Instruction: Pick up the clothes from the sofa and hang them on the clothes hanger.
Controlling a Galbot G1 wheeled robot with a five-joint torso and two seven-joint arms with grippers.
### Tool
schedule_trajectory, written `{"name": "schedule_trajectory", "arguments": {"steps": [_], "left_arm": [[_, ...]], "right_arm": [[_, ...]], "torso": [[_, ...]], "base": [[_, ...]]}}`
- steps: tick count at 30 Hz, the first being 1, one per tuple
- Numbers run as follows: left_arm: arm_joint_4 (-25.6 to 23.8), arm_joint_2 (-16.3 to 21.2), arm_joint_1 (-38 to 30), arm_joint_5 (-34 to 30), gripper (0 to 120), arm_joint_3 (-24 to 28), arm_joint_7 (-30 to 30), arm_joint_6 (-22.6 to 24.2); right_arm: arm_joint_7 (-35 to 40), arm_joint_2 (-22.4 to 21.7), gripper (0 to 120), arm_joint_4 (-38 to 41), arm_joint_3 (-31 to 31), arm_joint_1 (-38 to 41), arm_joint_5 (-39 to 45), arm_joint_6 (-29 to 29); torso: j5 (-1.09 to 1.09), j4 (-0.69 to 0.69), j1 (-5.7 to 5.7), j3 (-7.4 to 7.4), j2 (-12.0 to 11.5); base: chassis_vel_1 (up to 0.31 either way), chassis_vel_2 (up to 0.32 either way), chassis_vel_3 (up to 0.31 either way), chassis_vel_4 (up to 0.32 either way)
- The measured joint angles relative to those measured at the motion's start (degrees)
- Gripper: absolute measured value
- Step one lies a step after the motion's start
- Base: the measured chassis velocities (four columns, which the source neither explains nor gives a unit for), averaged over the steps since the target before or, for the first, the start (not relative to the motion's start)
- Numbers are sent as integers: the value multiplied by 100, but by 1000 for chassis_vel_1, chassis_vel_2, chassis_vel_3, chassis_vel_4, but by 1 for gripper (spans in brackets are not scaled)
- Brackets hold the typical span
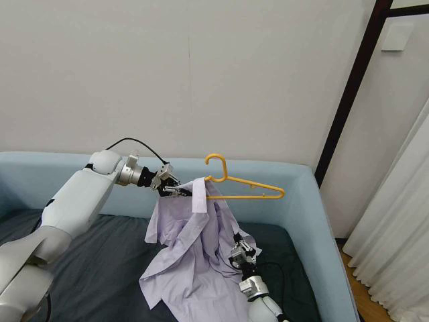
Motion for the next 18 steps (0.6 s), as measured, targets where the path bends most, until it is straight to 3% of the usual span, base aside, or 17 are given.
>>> {"name": "schedule_trajectory", "arguments": {"steps": [4,5,9,14,18], "left_arm": [[-3,30,0,-46,1,-23,0,-21],[-3,30,0,-46,1,-23,0,-21],[-4,55,-11,-75,1,-25,1,-93],[50,-11,-57,-74,1,-26,2,-168],[62,-72,-93,-44,1,-12,2,-222]], "right_arm": [[-802,-294,0,511,184,51,2120,-22],[-802,-294,0,511,184,51,2120,-22],[-1527,-709,0,849,553,203,3789,-209],[-1749,-1065,0,1330,709,249,4519,-438],[-1902,-1267,0,1674,775,267,4617,-536]], "torso": [[1,0,0,0,0],[1,0,0,0,0],[0,0,0,0,0],[1,-1,0,0,0],[0,-1,0,0,0]], "base": [[0,0,0,0],[0,0,0,0],[0,0,0,0],[0,0,0,0],[0,0,0,0]]}}
